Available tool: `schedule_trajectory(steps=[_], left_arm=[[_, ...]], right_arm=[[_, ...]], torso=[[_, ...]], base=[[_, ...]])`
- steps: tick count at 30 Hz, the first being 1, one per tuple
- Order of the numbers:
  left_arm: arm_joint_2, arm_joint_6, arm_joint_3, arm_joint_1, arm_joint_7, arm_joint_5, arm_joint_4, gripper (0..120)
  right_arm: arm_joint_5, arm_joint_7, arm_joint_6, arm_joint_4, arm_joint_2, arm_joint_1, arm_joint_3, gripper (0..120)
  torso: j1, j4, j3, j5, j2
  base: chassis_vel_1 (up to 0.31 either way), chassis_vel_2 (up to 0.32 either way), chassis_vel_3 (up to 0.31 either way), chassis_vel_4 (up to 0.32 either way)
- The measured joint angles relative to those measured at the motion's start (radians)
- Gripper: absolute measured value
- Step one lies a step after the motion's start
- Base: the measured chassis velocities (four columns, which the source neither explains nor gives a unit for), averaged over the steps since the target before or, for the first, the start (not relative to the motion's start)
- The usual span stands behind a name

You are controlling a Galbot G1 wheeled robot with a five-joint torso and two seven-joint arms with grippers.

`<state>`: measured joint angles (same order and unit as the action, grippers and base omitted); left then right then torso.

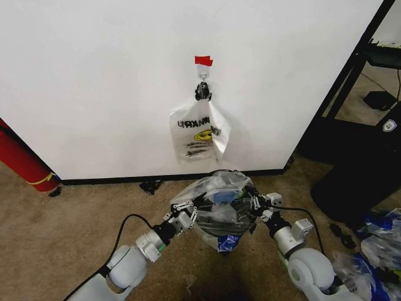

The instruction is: Pick up the garbage bag from the wall and place it over the trash bin.

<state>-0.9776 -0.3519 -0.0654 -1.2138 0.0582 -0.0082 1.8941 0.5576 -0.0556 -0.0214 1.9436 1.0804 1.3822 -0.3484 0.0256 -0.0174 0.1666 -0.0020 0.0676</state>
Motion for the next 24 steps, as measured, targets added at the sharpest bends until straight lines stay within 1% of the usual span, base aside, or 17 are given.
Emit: schedule_trajectory(steps=[2, 5, 6, 7, 9, 13, 15, 18, 21, 24], left_arm=[[0.004, 0.025, 0.005, 0.009, -0.007, -0.087, 0.000, 0], [0.006, 0.076, 0.006, 0.022, -0.025, -0.218, 0.003, 0], [0.006, 0.089, 0.005, 0.027, -0.030, -0.243, 0.006, 0], [0.006, 0.089, 0.005, 0.027, -0.030, -0.243, 0.006, 0], [0.007, 0.126, 0.002, 0.045, -0.045, -0.292, 0.007, 0], [0.015, 0.183, 0.001, 0.082, -0.068, -0.320, -0.026, 0], [0.017, 0.194, 0.001, 0.087, -0.072, -0.327, -0.034, 0], [0.021, 0.230, 0.005, 0.096, -0.082, -0.343, -0.056, 0], [0.017, 0.267, 0.010, 0.100, -0.100, -0.342, -0.086, 0], [0.012, 0.286, 0.012, 0.100, -0.108, -0.339, -0.099, 0]], right_arm=[[-0.004, -0.035, 0.008, -0.007, -0.008, 0.002, -0.005, 0], [-0.023, -0.138, 0.043, -0.034, -0.020, 0.002, -0.020, 0], [-0.028, -0.174, 0.061, -0.046, -0.023, 0.000, -0.024, 0], [-0.028, -0.174, 0.061, -0.046, -0.023, 0.000, -0.024, 0], [-0.038, -0.264, 0.104, -0.073, -0.027, -0.003, -0.037, 0], [-0.029, -0.355, 0.150, -0.101, -0.027, -0.005, -0.052, 0], [-0.025, -0.379, 0.159, -0.109, -0.026, -0.007, -0.056, 0], [-0.004, -0.470, 0.200, -0.139, -0.024, -0.015, -0.065, 0], [0.049, -0.559, 0.232, -0.161, -0.019, -0.023, -0.069, 0], [0.078, -0.584, 0.240, -0.164, -0.016, -0.025, -0.069, 0]], torso=[[0.000, -0.0001, 0.000, 0.0000, 0.000], [0.000, 0.0000, 0.000, 0.0000, 0.000], [0.000, 0.0000, 0.000, 0.0000, 0.000], [0.000, 0.0000, 0.000, 0.0000, 0.000], [0.000, 0.0000, 0.000, 0.0002, 0.000], [0.000, -0.0002, 0.000, 0.0000, 0.000], [0.000, -0.0001, 0.000, 0.0000, 0.000], [0.000, -0.0001, 0.000, 0.0001, 0.000], [0.000, 0.0000, 0.000, 0.0000, 0.000], [0.000, 0.0001, 0.000, 0.0000, 0.000]], base=[[0.000, 0.000, 0.000, 0.000], [0.000, 0.000, 0.000, 0.000], [0.000, 0.000, 0.000, 0.000], [0.000, 0.000, 0.000, 0.000], [0.000, 0.000, 0.000, 0.000], [0.000, 0.000, 0.000, 0.000], [0.000, 0.000, 0.000, 0.000], [0.000, 0.000, 0.000, 0.000], [0.000, 0.000, 0.000, 0.000], [0.000, 0.000, 0.000, 0.000]])
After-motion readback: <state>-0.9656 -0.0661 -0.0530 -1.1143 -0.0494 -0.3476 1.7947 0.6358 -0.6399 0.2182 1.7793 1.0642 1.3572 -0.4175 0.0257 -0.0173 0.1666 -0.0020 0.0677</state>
